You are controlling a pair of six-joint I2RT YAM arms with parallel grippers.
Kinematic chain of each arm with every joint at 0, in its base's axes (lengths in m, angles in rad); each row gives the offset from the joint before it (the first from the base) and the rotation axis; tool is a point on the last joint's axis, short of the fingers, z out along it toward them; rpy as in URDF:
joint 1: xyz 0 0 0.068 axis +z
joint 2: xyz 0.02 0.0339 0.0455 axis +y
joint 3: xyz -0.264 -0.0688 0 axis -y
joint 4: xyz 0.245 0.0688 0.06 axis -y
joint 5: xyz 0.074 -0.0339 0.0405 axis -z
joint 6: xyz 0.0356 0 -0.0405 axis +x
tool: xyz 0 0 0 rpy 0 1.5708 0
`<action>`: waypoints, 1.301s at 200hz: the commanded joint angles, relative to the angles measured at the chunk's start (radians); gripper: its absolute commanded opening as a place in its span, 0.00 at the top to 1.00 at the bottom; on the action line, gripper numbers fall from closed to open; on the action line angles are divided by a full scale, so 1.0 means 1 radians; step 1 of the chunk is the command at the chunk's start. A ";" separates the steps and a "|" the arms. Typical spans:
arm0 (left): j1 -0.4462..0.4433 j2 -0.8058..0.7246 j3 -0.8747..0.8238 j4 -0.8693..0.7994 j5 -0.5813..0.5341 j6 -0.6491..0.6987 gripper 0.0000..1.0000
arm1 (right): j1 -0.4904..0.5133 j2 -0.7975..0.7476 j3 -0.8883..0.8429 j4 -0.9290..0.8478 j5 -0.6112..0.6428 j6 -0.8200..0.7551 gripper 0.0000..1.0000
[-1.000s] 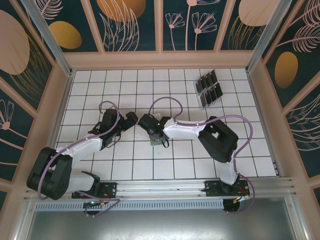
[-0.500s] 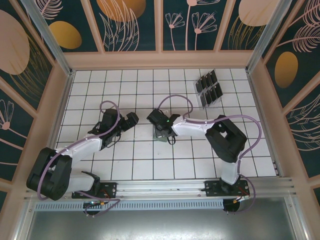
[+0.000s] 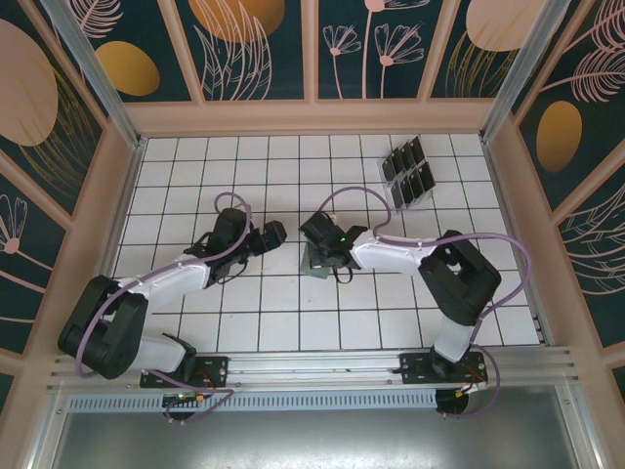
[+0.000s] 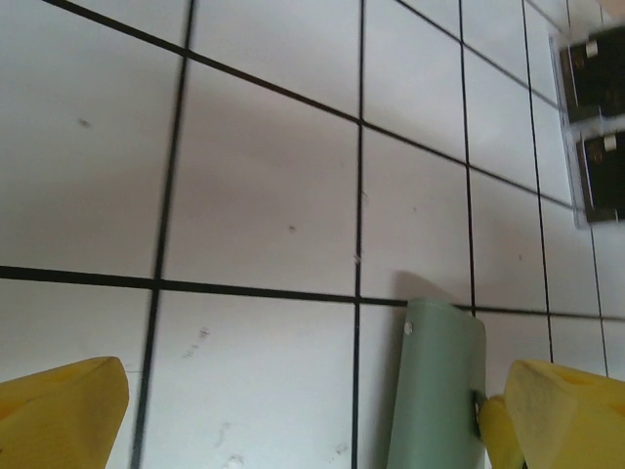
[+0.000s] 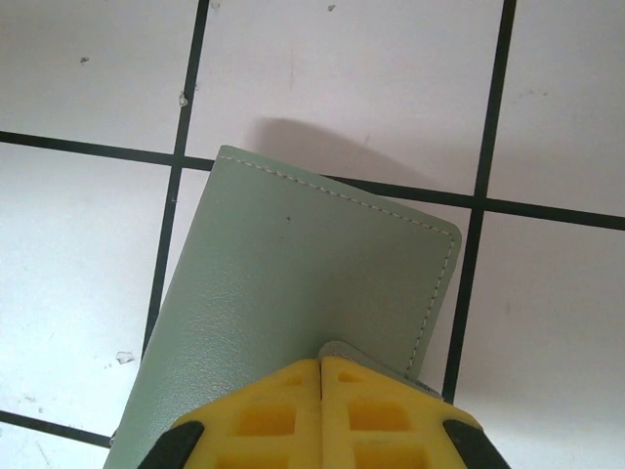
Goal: Put the credit cards into the card holder
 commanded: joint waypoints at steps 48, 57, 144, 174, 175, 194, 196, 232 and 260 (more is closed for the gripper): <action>-0.123 0.068 0.002 -0.008 -0.085 0.046 0.02 | -0.035 -0.060 -0.076 0.100 -0.066 -0.004 1.00; -0.137 0.071 -0.006 0.005 -0.086 0.046 0.02 | -0.038 -0.061 -0.081 0.107 -0.071 -0.003 1.00; -0.249 0.145 -0.024 0.046 -0.132 0.048 0.02 | -0.058 -0.057 -0.107 0.138 -0.099 0.003 1.00; -0.276 0.177 -0.018 0.039 -0.166 0.064 0.02 | -0.065 -0.058 -0.112 0.145 -0.107 0.005 1.00; -0.278 0.178 -0.018 0.038 -0.168 0.065 0.01 | -0.065 -0.058 -0.113 0.146 -0.107 0.005 1.00; -0.303 0.204 -0.002 0.004 -0.228 0.087 0.02 | -0.070 -0.062 -0.115 0.147 -0.107 0.004 1.00; -0.307 0.207 0.002 -0.002 -0.237 0.090 0.02 | -0.070 -0.063 -0.115 0.147 -0.106 0.003 1.00; -0.375 0.275 0.066 -0.114 -0.377 0.134 0.02 | -0.083 -0.084 -0.130 0.151 -0.114 0.003 1.00; -0.384 0.311 0.066 -0.130 -0.386 0.118 0.01 | -0.091 -0.106 -0.142 0.146 -0.116 0.003 1.00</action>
